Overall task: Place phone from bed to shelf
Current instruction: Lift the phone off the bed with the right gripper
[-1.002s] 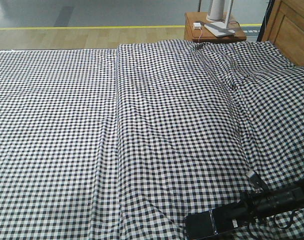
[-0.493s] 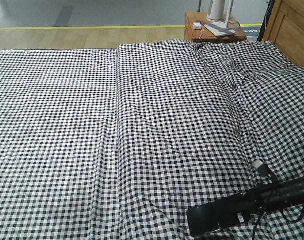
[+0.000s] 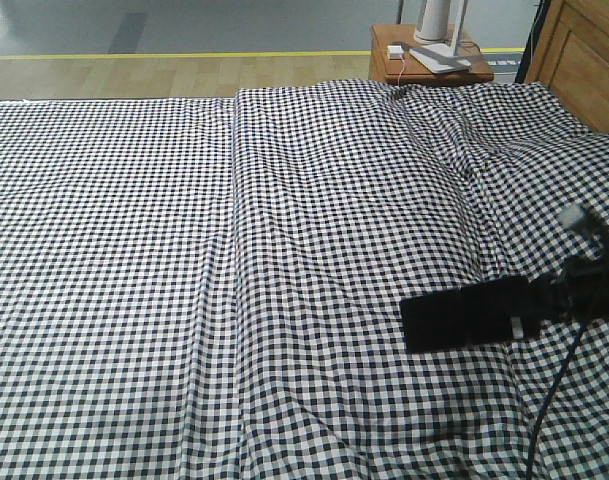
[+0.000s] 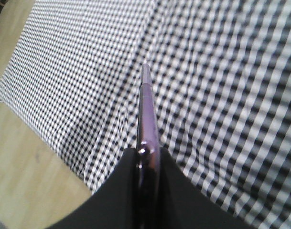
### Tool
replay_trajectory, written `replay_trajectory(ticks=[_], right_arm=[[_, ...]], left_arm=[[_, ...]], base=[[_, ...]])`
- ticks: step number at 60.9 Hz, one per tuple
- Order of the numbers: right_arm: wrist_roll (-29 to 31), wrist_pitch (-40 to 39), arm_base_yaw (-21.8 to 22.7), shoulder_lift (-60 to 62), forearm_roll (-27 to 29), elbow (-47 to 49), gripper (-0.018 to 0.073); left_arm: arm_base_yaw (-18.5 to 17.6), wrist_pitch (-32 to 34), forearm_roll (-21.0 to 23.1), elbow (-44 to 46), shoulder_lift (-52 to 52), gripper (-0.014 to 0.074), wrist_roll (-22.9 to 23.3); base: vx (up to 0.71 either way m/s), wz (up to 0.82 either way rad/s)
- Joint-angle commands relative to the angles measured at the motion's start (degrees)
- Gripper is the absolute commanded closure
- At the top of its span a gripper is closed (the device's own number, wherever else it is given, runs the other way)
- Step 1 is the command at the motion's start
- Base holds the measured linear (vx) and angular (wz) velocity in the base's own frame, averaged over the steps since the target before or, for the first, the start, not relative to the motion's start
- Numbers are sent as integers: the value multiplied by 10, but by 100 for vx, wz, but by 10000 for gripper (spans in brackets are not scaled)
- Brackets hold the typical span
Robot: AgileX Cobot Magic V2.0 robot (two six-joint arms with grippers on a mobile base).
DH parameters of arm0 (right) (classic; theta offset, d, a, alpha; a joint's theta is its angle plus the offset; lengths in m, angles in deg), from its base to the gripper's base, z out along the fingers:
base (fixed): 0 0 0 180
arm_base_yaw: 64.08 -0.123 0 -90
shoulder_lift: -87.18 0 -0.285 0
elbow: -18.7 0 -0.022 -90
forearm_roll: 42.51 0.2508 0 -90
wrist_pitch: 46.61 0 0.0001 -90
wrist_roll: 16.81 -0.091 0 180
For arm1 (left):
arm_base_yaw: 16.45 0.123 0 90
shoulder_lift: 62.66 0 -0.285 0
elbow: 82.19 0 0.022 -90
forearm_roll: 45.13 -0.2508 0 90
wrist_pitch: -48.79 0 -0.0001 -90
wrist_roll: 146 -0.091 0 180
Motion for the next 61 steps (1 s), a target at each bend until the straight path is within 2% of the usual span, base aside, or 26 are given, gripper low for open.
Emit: replay_trajectory(ticks=[1, 8, 41, 61], right_arm=[[-3, 81, -5, 83, 52, 8, 561], [-3, 81, -33, 139, 63, 8, 561], [-52, 80, -262, 288, 60, 8, 561], [-93, 80, -380, 348, 59, 8, 561]], left_arm=[[-2, 41, 5, 12, 8, 595, 3], [-2, 41, 5, 12, 8, 595, 3], [-2, 41, 5, 12, 8, 595, 3], [-2, 41, 5, 12, 8, 595, 3]], base=[[0, 0], [0, 0], [0, 0], [0, 0]])
